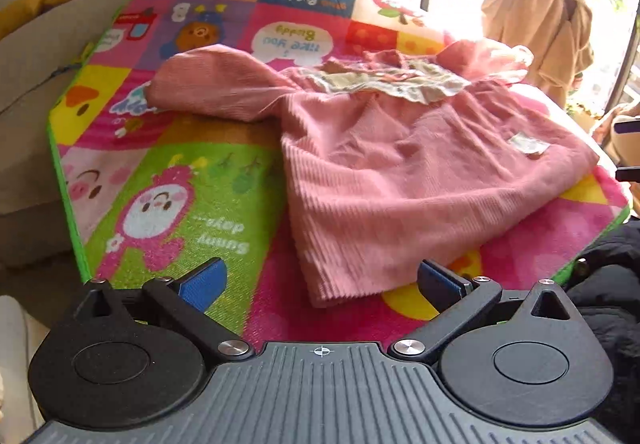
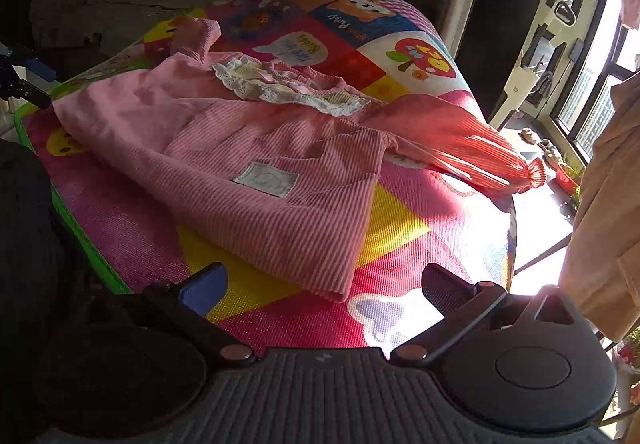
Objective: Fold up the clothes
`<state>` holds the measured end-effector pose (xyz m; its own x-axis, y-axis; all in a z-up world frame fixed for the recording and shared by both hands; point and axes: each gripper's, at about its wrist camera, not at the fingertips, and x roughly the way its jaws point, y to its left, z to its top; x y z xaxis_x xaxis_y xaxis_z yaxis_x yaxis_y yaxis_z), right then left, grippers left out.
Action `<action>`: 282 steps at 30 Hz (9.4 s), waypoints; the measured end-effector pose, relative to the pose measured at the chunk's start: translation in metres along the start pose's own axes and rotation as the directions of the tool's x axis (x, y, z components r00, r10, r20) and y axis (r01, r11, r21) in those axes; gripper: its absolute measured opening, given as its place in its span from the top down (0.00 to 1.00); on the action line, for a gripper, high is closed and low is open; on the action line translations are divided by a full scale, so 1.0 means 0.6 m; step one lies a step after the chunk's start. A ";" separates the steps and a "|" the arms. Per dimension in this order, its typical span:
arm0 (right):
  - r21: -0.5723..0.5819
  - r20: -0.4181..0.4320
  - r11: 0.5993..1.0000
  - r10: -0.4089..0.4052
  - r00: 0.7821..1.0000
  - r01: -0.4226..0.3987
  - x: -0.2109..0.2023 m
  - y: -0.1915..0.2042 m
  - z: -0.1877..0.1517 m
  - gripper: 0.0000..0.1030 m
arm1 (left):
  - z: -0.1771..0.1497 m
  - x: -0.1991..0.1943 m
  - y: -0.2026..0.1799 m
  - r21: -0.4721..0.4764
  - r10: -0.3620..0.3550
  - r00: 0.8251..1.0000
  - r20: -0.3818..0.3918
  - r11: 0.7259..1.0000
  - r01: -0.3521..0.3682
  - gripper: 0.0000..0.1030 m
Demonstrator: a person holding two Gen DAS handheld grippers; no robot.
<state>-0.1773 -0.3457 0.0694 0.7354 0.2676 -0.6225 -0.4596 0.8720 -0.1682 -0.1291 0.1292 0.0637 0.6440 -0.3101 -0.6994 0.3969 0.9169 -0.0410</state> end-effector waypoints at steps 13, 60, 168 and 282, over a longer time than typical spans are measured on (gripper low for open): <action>0.382 0.114 0.892 0.215 0.970 -0.242 0.273 -0.008 0.171 0.00 | 0.145 0.230 -0.033 -0.262 -0.121 0.992 0.033 0.957 0.125 0.00; 0.000 -0.022 0.939 0.345 0.938 -0.345 0.383 0.032 0.316 0.00 | 0.095 0.228 -0.041 -0.244 -0.039 0.995 0.096 0.968 0.061 0.00; 0.360 -0.099 0.930 -0.041 0.994 0.074 0.471 -0.117 0.215 0.00 | 0.260 0.346 0.116 -0.806 -0.224 0.948 0.225 0.503 0.311 0.04; 0.291 -0.140 0.932 -0.182 0.973 0.216 0.499 -0.143 0.269 0.00 | 0.328 0.380 -0.034 -0.081 -0.114 0.994 0.003 0.990 0.113 0.09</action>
<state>0.1630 -0.2743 0.0209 0.7295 0.0445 -0.6826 -0.1249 0.9898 -0.0690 0.1384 -0.0094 0.0455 0.5964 -0.4129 -0.6883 0.4131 0.8932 -0.1778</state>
